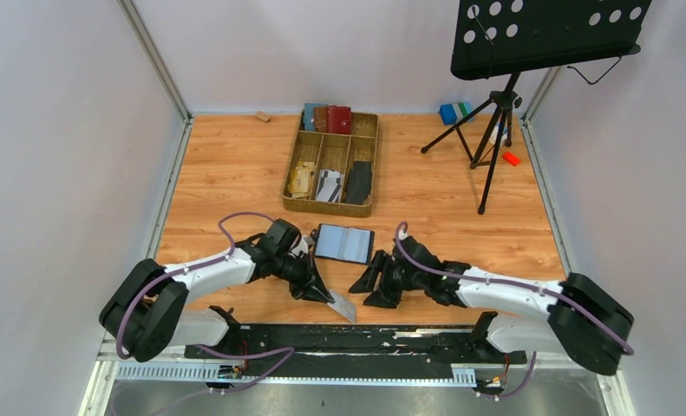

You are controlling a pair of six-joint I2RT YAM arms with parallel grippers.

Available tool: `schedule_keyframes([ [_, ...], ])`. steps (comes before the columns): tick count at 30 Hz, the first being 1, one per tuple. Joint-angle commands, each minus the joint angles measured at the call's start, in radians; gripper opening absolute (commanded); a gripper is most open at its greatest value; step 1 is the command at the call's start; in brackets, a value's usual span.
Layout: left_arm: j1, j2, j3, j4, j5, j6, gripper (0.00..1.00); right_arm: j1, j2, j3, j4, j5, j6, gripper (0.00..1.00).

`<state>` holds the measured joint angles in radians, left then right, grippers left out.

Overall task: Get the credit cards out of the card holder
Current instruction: Place the credit card in the storage box.

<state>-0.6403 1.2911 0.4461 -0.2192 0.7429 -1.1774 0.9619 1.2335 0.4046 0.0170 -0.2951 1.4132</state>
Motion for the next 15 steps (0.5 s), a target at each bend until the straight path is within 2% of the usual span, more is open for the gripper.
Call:
schedule_keyframes([
  [1,-0.003,-0.058,0.121,-0.181,-0.012,0.123,0.0,-0.054,-0.145,0.086,-0.178,0.053,-0.131,0.58],
  [6,0.041,-0.089,0.3,-0.431,-0.105,0.219,0.0,-0.123,-0.267,0.127,-0.307,0.11,-0.231,0.59],
  [10,0.105,-0.071,0.46,-0.507,-0.199,0.288,0.0,-0.167,-0.285,0.198,-0.388,0.113,-0.348,0.59],
  [15,0.115,0.114,0.891,-0.734,-0.455,0.564,0.0,-0.191,-0.257,0.364,-0.552,0.149,-0.545,0.57],
])
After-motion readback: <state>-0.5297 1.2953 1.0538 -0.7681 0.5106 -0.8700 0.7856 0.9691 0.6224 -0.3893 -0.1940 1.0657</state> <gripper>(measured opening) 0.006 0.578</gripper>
